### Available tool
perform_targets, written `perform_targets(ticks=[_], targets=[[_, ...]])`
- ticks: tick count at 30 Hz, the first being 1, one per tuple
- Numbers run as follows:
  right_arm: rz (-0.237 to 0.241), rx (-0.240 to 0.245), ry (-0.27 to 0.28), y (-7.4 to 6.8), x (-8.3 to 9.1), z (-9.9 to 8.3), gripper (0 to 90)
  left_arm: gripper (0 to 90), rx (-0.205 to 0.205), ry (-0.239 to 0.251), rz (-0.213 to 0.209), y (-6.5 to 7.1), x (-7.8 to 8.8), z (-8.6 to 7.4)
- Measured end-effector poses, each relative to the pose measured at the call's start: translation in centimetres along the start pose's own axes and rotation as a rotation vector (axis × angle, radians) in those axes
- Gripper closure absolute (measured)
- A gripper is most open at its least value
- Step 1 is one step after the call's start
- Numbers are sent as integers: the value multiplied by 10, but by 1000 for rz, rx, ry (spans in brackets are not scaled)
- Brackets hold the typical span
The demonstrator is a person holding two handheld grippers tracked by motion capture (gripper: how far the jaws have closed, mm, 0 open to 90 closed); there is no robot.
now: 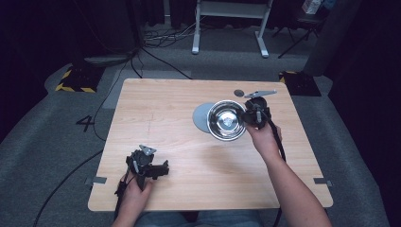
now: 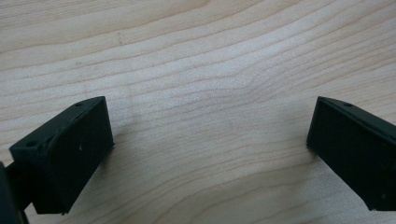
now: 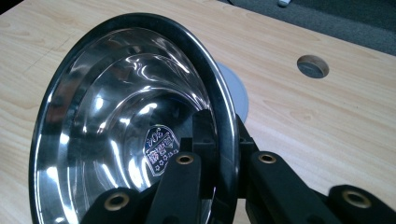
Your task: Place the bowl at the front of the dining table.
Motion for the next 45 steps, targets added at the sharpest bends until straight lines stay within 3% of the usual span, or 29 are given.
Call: perform_targets(ticks=[8, 22, 29, 45], targets=[[-10, -26, 5, 13, -8, 22, 855, 4, -8, 2, 1, -1, 1, -1], [-58, -39, 10, 22, -22, 59, 855, 4, -11, 5, -4, -2, 2, -2], [-59, -74, 16, 25, -36, 77, 855, 4, -8, 2, -5, -1, 2, -2], [-73, -140, 6, 36, -71, 92, 855, 4, -4, 2, -5, -1, 1, -2]])
Point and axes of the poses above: each handheld gripper's, and its own axes: x roughly backward along the jaws, z roughly out of its top, y roughly to its right, the point moved 4 cm from there along -x, roughly forward along the jaws, and after that the axes turned 14 degrees about z, right-handed, at the moved point
